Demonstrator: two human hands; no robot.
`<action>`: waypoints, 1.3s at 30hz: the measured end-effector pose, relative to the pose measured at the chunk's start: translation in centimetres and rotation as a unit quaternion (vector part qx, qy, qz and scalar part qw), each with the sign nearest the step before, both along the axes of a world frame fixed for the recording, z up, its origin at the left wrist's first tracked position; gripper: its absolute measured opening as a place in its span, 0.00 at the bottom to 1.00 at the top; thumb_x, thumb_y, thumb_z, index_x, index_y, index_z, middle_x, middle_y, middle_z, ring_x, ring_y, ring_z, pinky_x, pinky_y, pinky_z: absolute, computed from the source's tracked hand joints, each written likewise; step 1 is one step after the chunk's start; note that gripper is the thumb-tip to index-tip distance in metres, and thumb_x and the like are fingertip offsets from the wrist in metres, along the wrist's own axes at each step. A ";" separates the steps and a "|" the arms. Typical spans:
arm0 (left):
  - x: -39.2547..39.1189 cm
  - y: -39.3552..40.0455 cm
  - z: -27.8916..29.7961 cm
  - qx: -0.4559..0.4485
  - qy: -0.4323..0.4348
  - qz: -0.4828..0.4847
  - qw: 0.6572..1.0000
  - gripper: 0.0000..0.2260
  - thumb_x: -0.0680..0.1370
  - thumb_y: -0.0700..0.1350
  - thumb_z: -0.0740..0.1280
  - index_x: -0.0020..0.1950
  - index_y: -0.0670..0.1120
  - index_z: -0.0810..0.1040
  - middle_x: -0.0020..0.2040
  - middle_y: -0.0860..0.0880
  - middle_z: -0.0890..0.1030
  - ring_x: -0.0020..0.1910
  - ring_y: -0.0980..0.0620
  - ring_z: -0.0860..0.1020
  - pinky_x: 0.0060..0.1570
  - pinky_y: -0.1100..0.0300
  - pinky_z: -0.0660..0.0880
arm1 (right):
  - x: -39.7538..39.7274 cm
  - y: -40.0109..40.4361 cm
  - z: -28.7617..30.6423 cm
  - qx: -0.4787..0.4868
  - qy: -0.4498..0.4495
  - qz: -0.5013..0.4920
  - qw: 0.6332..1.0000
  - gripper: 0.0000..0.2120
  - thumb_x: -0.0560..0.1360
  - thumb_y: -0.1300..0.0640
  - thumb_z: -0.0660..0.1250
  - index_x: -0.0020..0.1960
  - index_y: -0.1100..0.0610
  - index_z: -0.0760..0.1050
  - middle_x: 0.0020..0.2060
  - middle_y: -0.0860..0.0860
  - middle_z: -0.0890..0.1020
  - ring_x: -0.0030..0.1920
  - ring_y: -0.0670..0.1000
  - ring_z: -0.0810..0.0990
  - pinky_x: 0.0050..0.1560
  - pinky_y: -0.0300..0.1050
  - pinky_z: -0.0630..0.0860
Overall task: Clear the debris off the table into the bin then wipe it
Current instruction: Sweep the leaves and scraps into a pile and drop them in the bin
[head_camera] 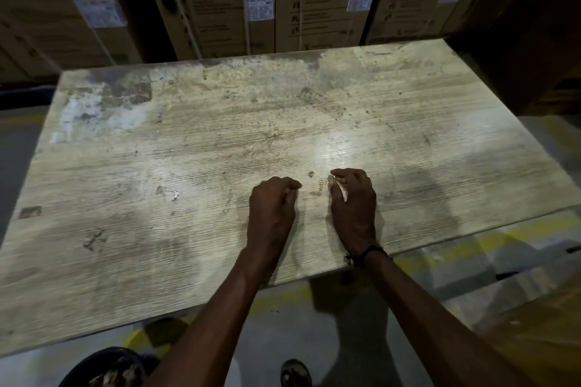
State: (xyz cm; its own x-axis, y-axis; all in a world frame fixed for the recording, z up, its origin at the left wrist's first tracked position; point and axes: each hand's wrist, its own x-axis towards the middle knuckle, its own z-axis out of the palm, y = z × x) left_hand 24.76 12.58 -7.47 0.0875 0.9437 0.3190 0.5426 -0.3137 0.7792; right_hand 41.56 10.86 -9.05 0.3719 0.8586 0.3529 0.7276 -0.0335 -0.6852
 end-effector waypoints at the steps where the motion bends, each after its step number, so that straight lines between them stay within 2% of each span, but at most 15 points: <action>1: 0.0 -0.3 0.4 -0.026 -0.043 0.021 0.998 0.08 0.77 0.34 0.72 0.49 0.45 0.88 0.42 0.52 0.87 0.41 0.55 0.84 0.44 0.52 0.81 | 0.0 0.1 0.0 -0.002 -0.003 0.000 1.000 0.09 0.79 0.65 0.69 0.58 0.59 0.82 0.54 0.54 0.81 0.56 0.56 0.80 0.56 0.36 0.68; 5: -0.6 -0.6 1.3 -0.129 -0.200 0.107 0.965 0.06 0.77 0.36 0.75 0.46 0.46 0.89 0.40 0.53 0.87 0.41 0.59 0.85 0.43 0.57 0.83 | -0.2 0.1 0.0 0.006 0.002 0.022 1.000 0.12 0.79 0.65 0.69 0.61 0.58 0.82 0.56 0.54 0.83 0.58 0.56 0.80 0.59 0.44 0.74; 10: -1.9 0.5 2.1 -0.224 -0.395 0.144 0.879 0.05 0.76 0.37 0.77 0.50 0.45 0.87 0.45 0.48 0.89 0.44 0.55 0.87 0.34 0.63 0.79 | -0.8 1.3 0.4 0.006 -0.033 0.092 0.995 0.15 0.81 0.61 0.70 0.67 0.59 0.80 0.59 0.55 0.83 0.60 0.55 0.79 0.62 0.49 0.75; 14: -1.9 1.1 3.0 -0.264 -0.509 0.140 0.807 0.07 0.76 0.33 0.76 0.50 0.45 0.86 0.44 0.48 0.88 0.47 0.53 0.86 0.45 0.63 0.81 | -1.0 2.9 0.8 -0.004 -0.038 0.146 0.989 0.10 0.82 0.58 0.66 0.57 0.59 0.85 0.51 0.54 0.82 0.52 0.56 0.80 0.53 0.54 0.76; 19: -1.4 1.2 3.7 -0.299 -0.584 0.141 0.742 0.06 0.78 0.32 0.73 0.51 0.41 0.83 0.47 0.44 0.86 0.45 0.52 0.85 0.46 0.62 0.84 | -1.2 4.1 1.8 -0.048 -0.021 0.147 0.988 0.07 0.81 0.62 0.67 0.51 0.58 0.85 0.46 0.53 0.84 0.48 0.53 0.83 0.51 0.56 0.79; 24: -1.9 1.3 3.2 -0.280 -0.603 0.139 0.734 0.06 0.80 0.30 0.69 0.51 0.39 0.82 0.48 0.43 0.86 0.48 0.52 0.86 0.49 0.62 0.83 | -3.2 2.9 5.0 -0.010 0.176 0.160 0.971 0.03 0.79 0.62 0.74 0.51 0.60 0.86 0.42 0.50 0.88 0.43 0.45 0.86 0.45 0.40 0.82; 27: -2.8 1.4 3.0 -0.289 -0.617 0.138 0.719 0.06 0.81 0.30 0.67 0.51 0.39 0.81 0.49 0.44 0.85 0.47 0.54 0.85 0.47 0.64 0.83 | -4.9 2.6 7.0 -0.004 0.261 0.178 0.949 0.04 0.76 0.63 0.77 0.51 0.61 0.85 0.40 0.52 0.88 0.42 0.49 0.87 0.46 0.41 0.82; 29: -3.6 1.3 3.0 -0.319 -0.649 0.134 0.677 0.08 0.82 0.28 0.64 0.51 0.39 0.79 0.48 0.44 0.84 0.46 0.53 0.84 0.46 0.66 0.83 | -6.4 2.4 8.0 -0.005 0.277 0.205 0.939 0.05 0.75 0.62 0.78 0.50 0.60 0.85 0.41 0.51 0.88 0.43 0.49 0.87 0.47 0.42 0.82; 32: -5.1 1.2 3.0 -0.353 -0.719 0.123 0.585 0.09 0.83 0.28 0.59 0.49 0.36 0.77 0.44 0.42 0.82 0.41 0.52 0.82 0.48 0.64 0.81 | -9.1 1.9 8.9 -0.027 0.254 0.255 0.932 0.04 0.75 0.61 0.78 0.48 0.58 0.86 0.42 0.48 0.88 0.45 0.46 0.87 0.46 0.39 0.81; 33: -5.7 1.2 2.8 -0.355 -0.734 0.122 0.565 0.09 0.82 0.28 0.59 0.49 0.37 0.76 0.44 0.41 0.81 0.39 0.51 0.82 0.53 0.62 0.80 | -10.1 1.7 9.0 -0.035 0.236 0.277 0.931 0.03 0.75 0.62 0.78 0.48 0.58 0.86 0.42 0.47 0.88 0.44 0.45 0.87 0.45 0.37 0.80; 35: -6.8 0.8 2.7 -0.358 -0.750 0.112 0.544 0.07 0.77 0.29 0.60 0.50 0.37 0.76 0.50 0.38 0.78 0.45 0.46 0.81 0.63 0.57 0.76 | -11.8 1.3 8.8 -0.052 0.198 0.314 0.927 0.03 0.76 0.64 0.75 0.48 0.58 0.86 0.43 0.47 0.88 0.44 0.44 0.87 0.43 0.35 0.78; 36: -7.3 0.6 2.9 -0.357 -0.754 0.109 0.541 0.08 0.73 0.31 0.60 0.50 0.37 0.75 0.52 0.36 0.77 0.47 0.44 0.81 0.61 0.58 0.79 | -12.3 1.2 8.7 -0.057 0.178 0.329 0.925 0.04 0.77 0.65 0.74 0.49 0.58 0.86 0.43 0.47 0.88 0.44 0.43 0.86 0.44 0.35 0.78; 37: -8.1 0.4 2.8 -0.350 -0.758 0.109 0.539 0.09 0.70 0.33 0.60 0.49 0.38 0.75 0.52 0.36 0.76 0.44 0.44 0.81 0.49 0.59 0.83 | -13.0 0.9 8.6 -0.060 0.159 0.346 0.923 0.06 0.77 0.66 0.73 0.49 0.58 0.87 0.44 0.47 0.88 0.45 0.43 0.86 0.44 0.35 0.78; 38: -8.8 0.1 2.8 -0.343 -0.761 0.112 0.538 0.09 0.70 0.35 0.60 0.49 0.39 0.74 0.49 0.38 0.76 0.41 0.46 0.80 0.38 0.61 0.82 | -13.5 0.6 8.6 -0.058 0.140 0.359 0.921 0.06 0.77 0.66 0.73 0.49 0.58 0.87 0.44 0.47 0.88 0.45 0.43 0.86 0.44 0.36 0.79; 39: -9.6 -0.2 2.8 -0.339 -0.770 0.108 0.529 0.07 0.70 0.37 0.60 0.47 0.40 0.73 0.47 0.40 0.74 0.40 0.48 0.77 0.32 0.63 0.79 | -14.1 0.4 8.6 -0.055 0.125 0.369 0.919 0.05 0.76 0.65 0.74 0.49 0.58 0.87 0.44 0.47 0.88 0.45 0.43 0.86 0.44 0.38 0.81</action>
State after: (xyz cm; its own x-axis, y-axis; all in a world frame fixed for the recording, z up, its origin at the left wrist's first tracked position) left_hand 15.14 12.39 -4.67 0.0837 0.8216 -0.5640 -0.9343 0.2614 0.2422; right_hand 27.49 11.23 -0.49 -0.2682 0.9349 0.2324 0.4008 0.3277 -0.8555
